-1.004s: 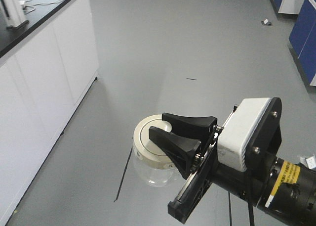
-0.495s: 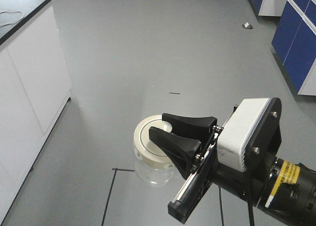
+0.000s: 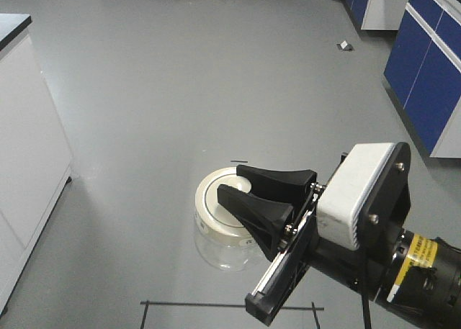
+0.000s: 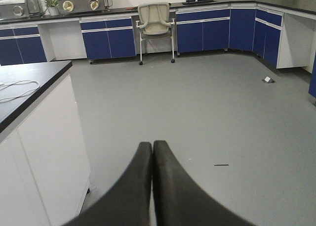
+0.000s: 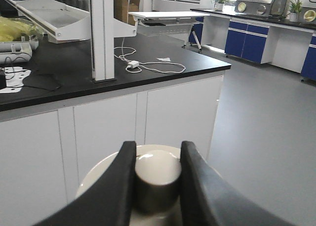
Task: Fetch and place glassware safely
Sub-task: 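Hold the jar in the right gripper while the base drives away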
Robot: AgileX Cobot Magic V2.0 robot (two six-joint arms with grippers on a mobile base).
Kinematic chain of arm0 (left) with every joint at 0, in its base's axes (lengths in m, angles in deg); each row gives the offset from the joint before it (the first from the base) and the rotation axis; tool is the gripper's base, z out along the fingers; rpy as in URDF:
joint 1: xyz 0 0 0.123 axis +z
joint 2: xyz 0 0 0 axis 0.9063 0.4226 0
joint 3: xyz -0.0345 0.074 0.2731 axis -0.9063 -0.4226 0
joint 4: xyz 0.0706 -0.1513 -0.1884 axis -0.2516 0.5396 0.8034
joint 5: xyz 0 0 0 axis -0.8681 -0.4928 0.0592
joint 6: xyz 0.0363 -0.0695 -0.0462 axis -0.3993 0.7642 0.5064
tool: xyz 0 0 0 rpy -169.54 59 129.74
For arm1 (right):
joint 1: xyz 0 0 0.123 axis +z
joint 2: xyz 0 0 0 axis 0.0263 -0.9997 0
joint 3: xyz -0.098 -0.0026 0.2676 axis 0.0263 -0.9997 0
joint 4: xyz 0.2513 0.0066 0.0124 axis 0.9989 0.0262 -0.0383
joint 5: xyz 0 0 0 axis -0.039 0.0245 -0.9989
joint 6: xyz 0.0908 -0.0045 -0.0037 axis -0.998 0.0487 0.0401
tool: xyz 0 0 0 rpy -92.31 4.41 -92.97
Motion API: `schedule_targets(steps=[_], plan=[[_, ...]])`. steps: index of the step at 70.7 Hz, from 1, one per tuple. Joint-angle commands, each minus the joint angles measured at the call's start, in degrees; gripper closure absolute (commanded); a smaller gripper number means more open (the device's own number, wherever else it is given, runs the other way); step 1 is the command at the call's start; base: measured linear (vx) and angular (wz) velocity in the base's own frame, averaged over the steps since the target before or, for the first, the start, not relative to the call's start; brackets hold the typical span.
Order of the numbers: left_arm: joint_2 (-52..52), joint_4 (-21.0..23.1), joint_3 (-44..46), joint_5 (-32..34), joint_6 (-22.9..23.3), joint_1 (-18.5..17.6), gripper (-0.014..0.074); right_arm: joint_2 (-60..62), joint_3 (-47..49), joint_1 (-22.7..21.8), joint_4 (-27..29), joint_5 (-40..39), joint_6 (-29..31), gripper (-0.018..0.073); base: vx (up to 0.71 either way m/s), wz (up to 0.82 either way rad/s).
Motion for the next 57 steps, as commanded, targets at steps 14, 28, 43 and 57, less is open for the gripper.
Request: schedule_targets(steps=[14, 28, 43, 57], plan=[[0.7, 0.3, 1.4, 3.9, 0.5, -0.3, 0.0603, 1.2, 1.9, 0.0, 0.1, -5.8, 0.3, 0.0563, 0.40, -0.06], [0.7, 0.3, 1.4, 3.9, 0.5, -0.3, 0.0603, 1.2, 1.9, 0.0, 0.1, -5.8, 0.3, 0.0563, 0.41, -0.07], [0.7, 0.3, 1.4, 3.9, 0.5, -0.3, 0.0603, 1.2, 1.9, 0.0, 0.1, -5.8, 0.3, 0.0563, 0.42, -0.10], [0.7, 0.3, 1.4, 3.9, 0.5, -0.3, 0.0603, 1.2, 1.9, 0.0, 0.1, -5.8, 0.3, 0.0563, 0.43, -0.04]])
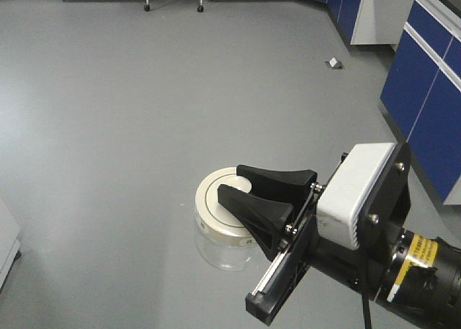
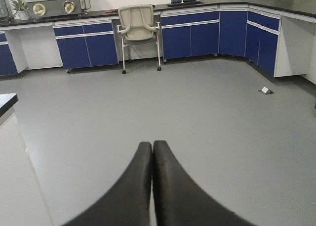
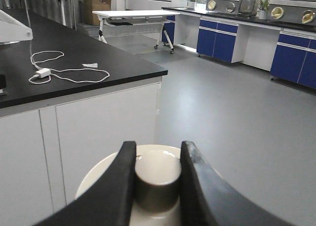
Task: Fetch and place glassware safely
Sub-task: 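Hold the jar in the right gripper while the base drives away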
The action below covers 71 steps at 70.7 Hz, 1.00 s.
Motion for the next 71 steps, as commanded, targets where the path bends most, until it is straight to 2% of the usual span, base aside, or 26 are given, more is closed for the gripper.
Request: schedule_targets(steps=[1, 71], plan=[[0.7, 0.3, 1.4, 3.9, 0.5, -0.3, 0.0603, 1.2, 1.9, 0.0, 0.1, -5.9, 0.3, 0.0563, 0.43, 0.01], [0.7, 0.3, 1.4, 3.9, 0.5, -0.3, 0.0603, 1.2, 1.9, 0.0, 0.1, -5.9, 0.3, 0.0563, 0.46, 0.03]])
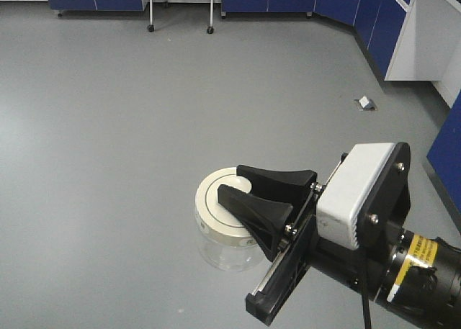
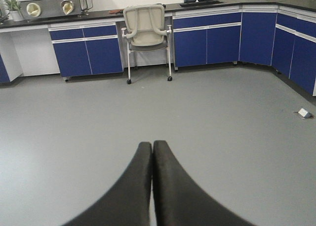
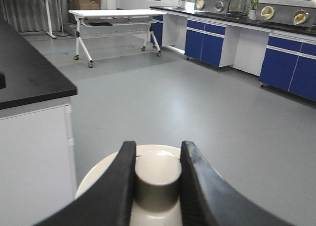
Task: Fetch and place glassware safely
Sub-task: 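Hold the jar in the right gripper while the base drives away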
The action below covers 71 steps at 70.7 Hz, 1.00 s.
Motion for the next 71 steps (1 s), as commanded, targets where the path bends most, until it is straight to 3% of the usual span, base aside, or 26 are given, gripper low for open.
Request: schedule_targets(steps=[1, 71], plan=[[0.7, 0.3, 1.4, 4.2, 0.5, -0.3, 0.0603, 1.2, 1.9, 0.0, 0.1, -6.0, 0.3, 0.0563, 0.48, -0.03], [0.7, 0.3, 1.4, 4.2, 0.5, -0.3, 0.0603, 1.2, 1.9, 0.0, 0.1, -6.0, 0.3, 0.0563, 0.50, -0.04]])
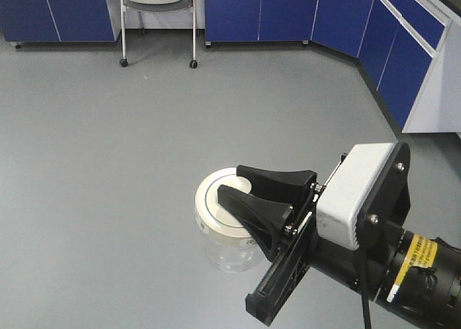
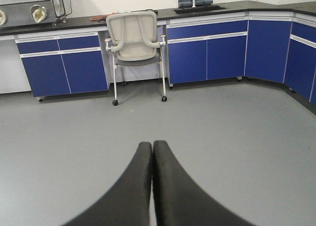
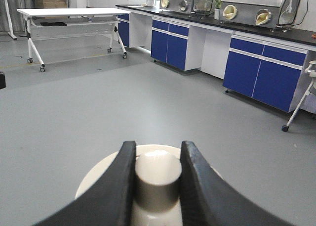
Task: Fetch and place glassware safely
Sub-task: 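Hold the jar in the right gripper while the base drives away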
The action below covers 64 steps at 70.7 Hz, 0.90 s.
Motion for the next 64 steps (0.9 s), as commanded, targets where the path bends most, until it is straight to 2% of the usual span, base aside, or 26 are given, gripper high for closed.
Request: schedule_targets(steps=[1, 64], plan=[[0.7, 0.3, 1.4, 4.3, 0.5, -0.3, 0.0603, 1.2, 1.9, 0.0, 0.1, -6.1, 0.3, 0.0563, 0.53, 0.01], [0.7, 0.3, 1.4, 4.3, 0.5, -0.3, 0.0603, 1.2, 1.9, 0.0, 0.1, -6.1, 0.3, 0.0563, 0.52, 0.00]])
